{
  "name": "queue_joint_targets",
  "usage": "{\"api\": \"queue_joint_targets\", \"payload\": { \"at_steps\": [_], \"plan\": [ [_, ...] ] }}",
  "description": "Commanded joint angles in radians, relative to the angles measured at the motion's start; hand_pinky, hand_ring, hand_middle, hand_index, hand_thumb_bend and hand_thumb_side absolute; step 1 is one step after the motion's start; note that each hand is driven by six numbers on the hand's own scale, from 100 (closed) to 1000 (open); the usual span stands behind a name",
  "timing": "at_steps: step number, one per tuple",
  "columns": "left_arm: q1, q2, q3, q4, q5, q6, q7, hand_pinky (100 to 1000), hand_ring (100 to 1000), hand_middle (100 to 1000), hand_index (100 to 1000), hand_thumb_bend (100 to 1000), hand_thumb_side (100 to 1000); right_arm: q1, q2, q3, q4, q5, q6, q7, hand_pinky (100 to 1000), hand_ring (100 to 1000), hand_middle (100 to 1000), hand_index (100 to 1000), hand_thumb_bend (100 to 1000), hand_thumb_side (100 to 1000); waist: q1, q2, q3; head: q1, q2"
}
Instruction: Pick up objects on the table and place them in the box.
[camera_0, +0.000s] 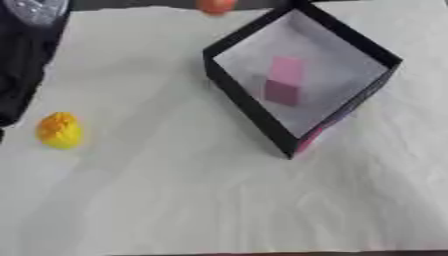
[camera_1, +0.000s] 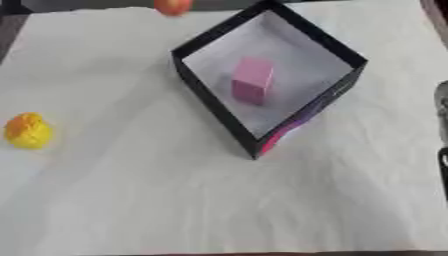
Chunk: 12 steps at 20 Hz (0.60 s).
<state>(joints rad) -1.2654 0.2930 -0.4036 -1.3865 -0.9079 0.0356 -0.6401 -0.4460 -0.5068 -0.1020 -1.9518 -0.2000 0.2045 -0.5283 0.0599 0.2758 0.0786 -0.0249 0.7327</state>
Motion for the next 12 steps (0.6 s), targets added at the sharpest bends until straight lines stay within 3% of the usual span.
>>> {"api": "queue_joint_targets", "payload": {
  "at_steps": [1,6,12],
  "plan": [
    [0.001,-0.075,-0.035,0.087,-0.044,-0.053,0.026,752,725,644,558,335,100,-0.022,-0.033,-0.018,-0.028,-0.011,-0.006,-0.010,880,856,817,918,234,327,0.008,-0.034,-0.006,0.019,-0.016],
    [0.053,-0.172,-0.041,0.259,-0.084,-0.108,0.124,747,718,642,556,311,100,-0.025,-0.024,-0.014,-0.025,-0.012,-0.002,-0.006,880,856,818,920,230,338,0.006,-0.024,-0.015,0.035,-0.026],
    [0.064,-0.174,-0.011,0.280,-0.112,-0.099,0.180,746,719,649,571,341,100,-0.020,-0.019,-0.016,-0.020,-0.011,-0.001,-0.008,881,856,819,920,228,342,0.003,-0.022,-0.008,0.031,-0.032]
  ]
}}
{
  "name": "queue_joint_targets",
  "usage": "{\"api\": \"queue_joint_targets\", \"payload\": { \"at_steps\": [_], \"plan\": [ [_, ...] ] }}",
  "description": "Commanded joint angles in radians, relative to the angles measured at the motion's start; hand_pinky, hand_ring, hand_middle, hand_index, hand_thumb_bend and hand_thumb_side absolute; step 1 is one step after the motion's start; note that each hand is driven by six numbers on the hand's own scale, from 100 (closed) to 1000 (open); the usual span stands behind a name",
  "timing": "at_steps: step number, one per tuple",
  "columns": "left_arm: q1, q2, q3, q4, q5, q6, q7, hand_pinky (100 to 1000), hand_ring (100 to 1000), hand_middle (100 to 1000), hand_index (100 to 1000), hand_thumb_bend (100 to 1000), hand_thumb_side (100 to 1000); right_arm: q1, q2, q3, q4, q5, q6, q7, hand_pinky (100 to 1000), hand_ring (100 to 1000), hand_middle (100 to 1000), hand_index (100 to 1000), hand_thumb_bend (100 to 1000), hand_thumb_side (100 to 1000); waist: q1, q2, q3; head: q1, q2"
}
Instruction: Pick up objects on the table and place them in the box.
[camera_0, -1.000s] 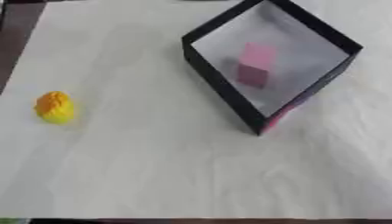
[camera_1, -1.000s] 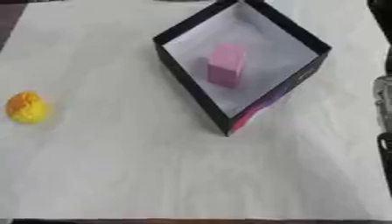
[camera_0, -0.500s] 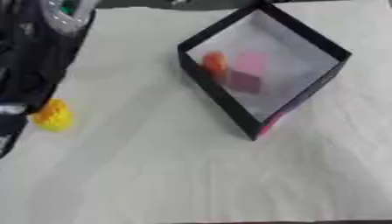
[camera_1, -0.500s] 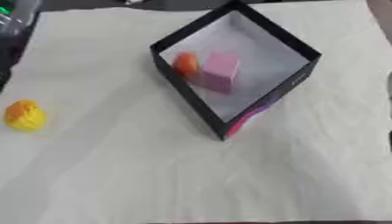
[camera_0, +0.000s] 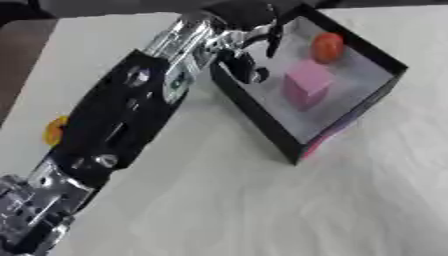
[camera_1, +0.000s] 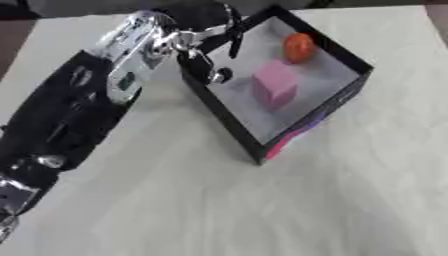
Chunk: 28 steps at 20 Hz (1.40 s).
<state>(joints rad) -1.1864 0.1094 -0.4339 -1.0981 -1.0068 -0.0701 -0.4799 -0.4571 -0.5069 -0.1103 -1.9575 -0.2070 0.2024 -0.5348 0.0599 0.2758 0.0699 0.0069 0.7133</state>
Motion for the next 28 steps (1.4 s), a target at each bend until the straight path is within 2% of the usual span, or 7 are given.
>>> {"api": "queue_joint_targets", "payload": {
  "at_steps": [1,4,9,17,18,24,28],
  "plan": [
    [-0.014,0.011,0.024,-0.015,-0.017,0.014,0.026,747,719,653,580,358,100,-0.007,-0.019,-0.007,-0.014,-0.004,0.002,-0.001,881,856,819,920,227,343,0.003,-0.023,0.000,-0.003,-0.011],
    [-0.009,0.023,0.045,-0.043,-0.010,0.042,0.044,758,732,687,648,414,100,-0.002,-0.017,-0.008,-0.012,-0.004,0.003,-0.002,881,857,819,921,226,345,0.002,-0.026,0.001,-0.010,-0.008],
    [-0.005,0.068,0.101,-0.130,0.037,0.102,0.107,807,802,799,846,665,566,0.000,-0.020,-0.008,-0.011,-0.006,0.002,-0.002,881,857,820,920,221,344,0.002,-0.034,0.012,-0.019,-0.007],
    [0.095,0.370,0.147,-0.423,0.318,0.222,0.111,799,797,810,870,698,416,0.042,-0.044,-0.014,-0.008,0.008,0.003,-0.007,882,857,820,921,216,354,0.016,-0.042,0.042,-0.061,0.007],
    [0.123,0.425,0.144,-0.463,0.369,0.241,0.098,801,799,812,875,706,499,0.046,-0.046,-0.014,-0.008,0.010,0.004,-0.007,882,857,820,921,216,354,0.017,-0.042,0.046,-0.064,0.009],
    [0.358,0.760,0.121,-0.672,0.571,0.370,-0.045,833,835,820,883,808,394,0.061,-0.053,-0.010,-0.005,0.018,0.009,-0.005,882,858,821,922,213,363,0.026,-0.038,0.059,-0.075,0.019],
    [0.501,0.862,0.139,-0.679,0.589,0.424,-0.113,838,844,825,891,837,394,0.063,-0.048,-0.003,-0.004,0.021,0.011,0.005,883,858,821,922,210,367,0.022,-0.035,0.057,-0.070,0.021]
  ]
}}
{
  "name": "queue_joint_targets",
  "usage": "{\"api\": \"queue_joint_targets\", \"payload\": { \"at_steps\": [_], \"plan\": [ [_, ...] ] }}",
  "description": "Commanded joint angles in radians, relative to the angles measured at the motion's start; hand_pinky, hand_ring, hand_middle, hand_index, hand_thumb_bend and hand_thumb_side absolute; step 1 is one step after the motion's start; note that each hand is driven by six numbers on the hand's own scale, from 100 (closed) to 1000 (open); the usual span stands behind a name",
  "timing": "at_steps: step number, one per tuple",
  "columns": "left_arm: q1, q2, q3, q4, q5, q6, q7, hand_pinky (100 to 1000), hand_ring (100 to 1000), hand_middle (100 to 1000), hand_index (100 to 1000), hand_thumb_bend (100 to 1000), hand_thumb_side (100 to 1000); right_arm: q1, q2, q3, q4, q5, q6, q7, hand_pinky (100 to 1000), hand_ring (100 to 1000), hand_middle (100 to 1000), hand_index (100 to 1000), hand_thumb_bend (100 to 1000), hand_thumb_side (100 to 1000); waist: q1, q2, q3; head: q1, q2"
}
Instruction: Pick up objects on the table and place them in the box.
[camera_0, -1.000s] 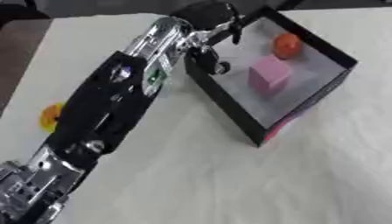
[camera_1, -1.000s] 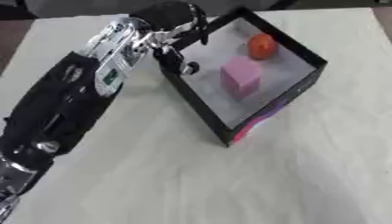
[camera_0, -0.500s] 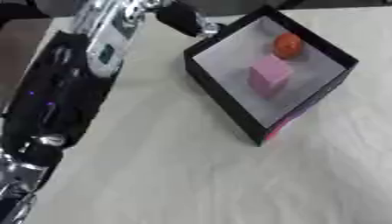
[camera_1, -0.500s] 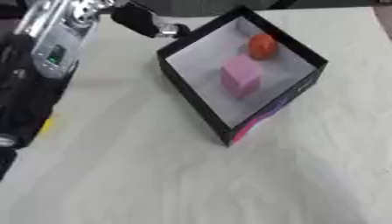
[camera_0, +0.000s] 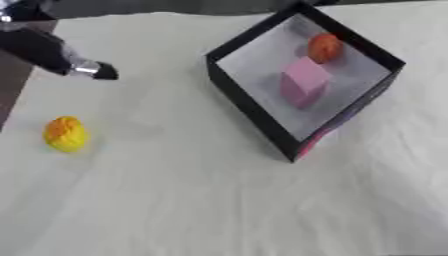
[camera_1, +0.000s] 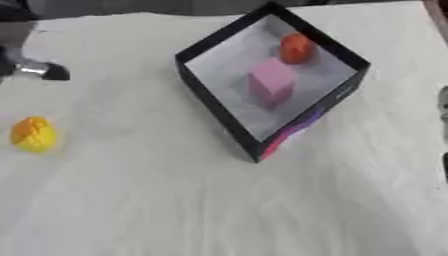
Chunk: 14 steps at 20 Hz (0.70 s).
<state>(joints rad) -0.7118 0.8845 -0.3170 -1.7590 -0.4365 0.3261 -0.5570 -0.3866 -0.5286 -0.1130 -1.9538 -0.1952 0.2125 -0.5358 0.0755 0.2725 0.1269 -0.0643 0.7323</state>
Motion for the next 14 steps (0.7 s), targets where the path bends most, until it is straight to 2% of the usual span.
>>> {"api": "queue_joint_targets", "payload": {
  "at_steps": [1,5,7,10,14],
  "plan": [
    [0.056,0.100,0.027,-0.009,0.029,0.037,-0.045,836,846,829,897,843,400,-0.006,-0.025,0.001,-0.008,0.010,0.001,0.007,883,858,821,922,210,368,0.005,-0.031,0.000,0.003,0.003],
    [0.132,0.122,0.029,0.040,0.052,0.056,-0.074,839,856,840,915,877,402,-0.008,-0.017,0.006,-0.007,0.011,0.004,0.012,883,857,821,922,209,370,0.000,-0.028,-0.002,0.006,0.002],
    [0.149,0.117,0.023,0.079,0.027,0.060,-0.077,840,859,834,907,905,368,-0.009,-0.014,0.010,-0.006,0.011,0.005,0.017,883,856,821,921,207,373,-0.003,-0.027,-0.004,0.008,0.002],
    [0.151,0.092,0.007,0.166,-0.036,0.056,-0.071,835,856,829,899,897,336,-0.008,-0.008,0.015,-0.006,0.012,0.007,0.024,883,856,821,921,205,377,-0.007,-0.026,-0.007,0.011,0.003],
    [0.129,0.034,-0.005,0.301,-0.053,0.046,-0.051,826,848,818,880,869,323,-0.007,-0.001,0.017,-0.003,0.016,0.010,0.028,883,857,821,921,204,381,-0.011,-0.023,-0.008,0.021,0.009]
  ]
}}
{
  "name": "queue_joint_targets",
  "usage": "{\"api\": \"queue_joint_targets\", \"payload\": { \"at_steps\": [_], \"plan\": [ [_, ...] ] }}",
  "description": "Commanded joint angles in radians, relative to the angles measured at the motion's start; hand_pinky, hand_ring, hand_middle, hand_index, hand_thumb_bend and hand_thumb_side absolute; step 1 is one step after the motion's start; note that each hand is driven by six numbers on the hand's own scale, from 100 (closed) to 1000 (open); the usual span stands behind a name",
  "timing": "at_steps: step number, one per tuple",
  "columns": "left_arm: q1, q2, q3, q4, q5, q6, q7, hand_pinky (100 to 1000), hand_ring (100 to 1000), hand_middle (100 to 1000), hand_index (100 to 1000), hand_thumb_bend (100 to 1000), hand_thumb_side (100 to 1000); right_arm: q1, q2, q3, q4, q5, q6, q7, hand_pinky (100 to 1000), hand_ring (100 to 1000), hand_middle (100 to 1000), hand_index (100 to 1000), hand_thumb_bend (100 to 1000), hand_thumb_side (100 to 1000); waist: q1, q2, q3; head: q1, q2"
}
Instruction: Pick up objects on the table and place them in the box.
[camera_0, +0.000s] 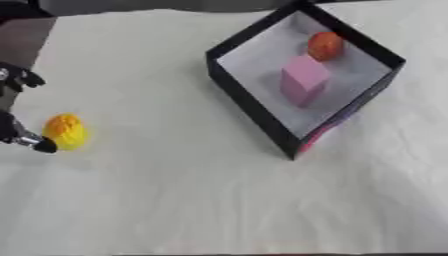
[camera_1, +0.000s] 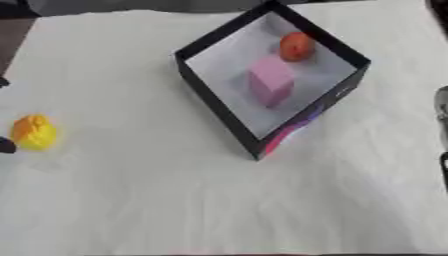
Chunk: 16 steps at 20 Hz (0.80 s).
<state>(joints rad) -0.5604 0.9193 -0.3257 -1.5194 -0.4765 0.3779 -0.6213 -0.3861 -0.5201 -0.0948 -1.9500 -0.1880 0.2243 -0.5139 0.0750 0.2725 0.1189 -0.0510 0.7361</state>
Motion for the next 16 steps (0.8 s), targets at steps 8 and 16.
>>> {"api": "queue_joint_targets", "payload": {
  "at_steps": [8,16],
  "plan": [
    [-0.072,-0.086,-0.017,0.188,-0.010,-0.045,0.065,784,808,780,850,803,315,-0.010,-0.001,0.001,-0.005,0.009,0.000,0.010,884,857,821,921,202,382,-0.015,-0.022,-0.001,0.015,0.013],
    [-0.118,-0.154,-0.030,0.234,-0.012,-0.068,0.120,736,735,691,821,720,293,-0.013,0.007,0.004,0.000,0.010,0.002,0.015,884,857,822,921,202,387,-0.016,-0.020,-0.003,0.015,0.007]
  ]
}}
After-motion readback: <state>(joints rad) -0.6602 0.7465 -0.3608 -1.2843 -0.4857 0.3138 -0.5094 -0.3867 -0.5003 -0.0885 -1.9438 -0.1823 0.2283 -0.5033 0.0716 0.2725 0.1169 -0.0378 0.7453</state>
